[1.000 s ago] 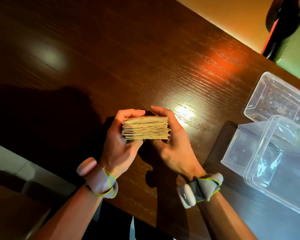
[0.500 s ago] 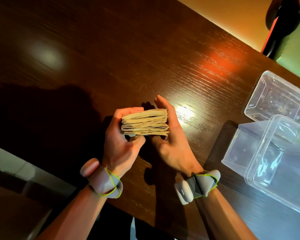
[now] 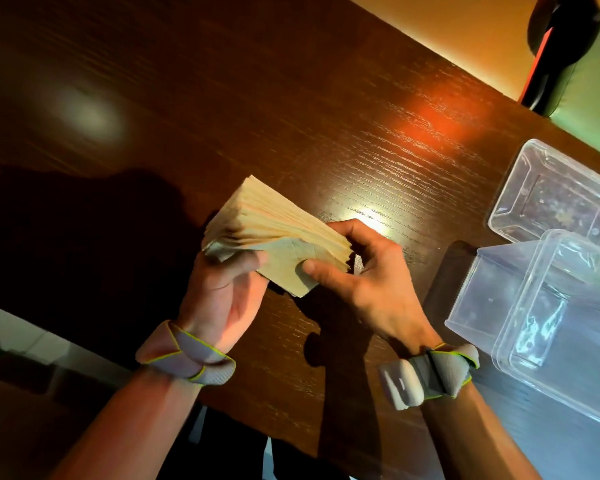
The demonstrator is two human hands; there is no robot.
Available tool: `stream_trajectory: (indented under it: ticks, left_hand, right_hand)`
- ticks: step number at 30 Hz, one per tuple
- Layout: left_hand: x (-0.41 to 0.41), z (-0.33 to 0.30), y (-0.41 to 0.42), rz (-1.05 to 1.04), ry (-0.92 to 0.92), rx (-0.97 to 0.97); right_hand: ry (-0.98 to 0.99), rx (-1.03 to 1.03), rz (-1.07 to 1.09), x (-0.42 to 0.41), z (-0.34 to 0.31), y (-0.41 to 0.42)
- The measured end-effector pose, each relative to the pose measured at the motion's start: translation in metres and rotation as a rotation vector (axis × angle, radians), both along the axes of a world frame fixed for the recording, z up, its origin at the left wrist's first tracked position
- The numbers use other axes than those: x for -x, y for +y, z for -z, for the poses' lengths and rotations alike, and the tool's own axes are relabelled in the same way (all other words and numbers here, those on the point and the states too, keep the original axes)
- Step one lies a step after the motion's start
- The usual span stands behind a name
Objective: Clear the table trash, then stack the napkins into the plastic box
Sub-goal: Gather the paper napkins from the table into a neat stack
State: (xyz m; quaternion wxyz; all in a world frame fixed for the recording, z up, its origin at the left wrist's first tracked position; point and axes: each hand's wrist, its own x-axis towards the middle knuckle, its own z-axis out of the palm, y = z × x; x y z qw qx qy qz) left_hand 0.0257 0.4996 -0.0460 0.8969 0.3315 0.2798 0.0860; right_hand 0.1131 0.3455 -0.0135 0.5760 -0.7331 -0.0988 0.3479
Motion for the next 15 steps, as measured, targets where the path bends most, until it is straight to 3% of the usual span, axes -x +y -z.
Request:
stream_trajectory:
  ticks: [4, 6, 12, 15]
  left_hand:
    - [0.005, 0.008, 0.007, 0.088, -0.024, -0.033]
    - [0.008, 0.015, 0.019, 0.072, 0.021, -0.217]
    - [0.014, 0.016, 0.045, 0.341, 0.099, -0.808]
    - [0.013, 0.012, 0.038, 0.380, 0.111, -0.971]
  right_hand:
    - [-0.017, -0.014, 0.012, -0.003, -0.008, 0.004]
    - [-0.111, 0.089, -0.073, -0.005, -0.009, 0.004]
    - [-0.497, 0.370, -0.308, -0.011, -0.005, 0.001]
    - [-0.531, 0.409, -0.341, -0.010, 0.000, 0.002]
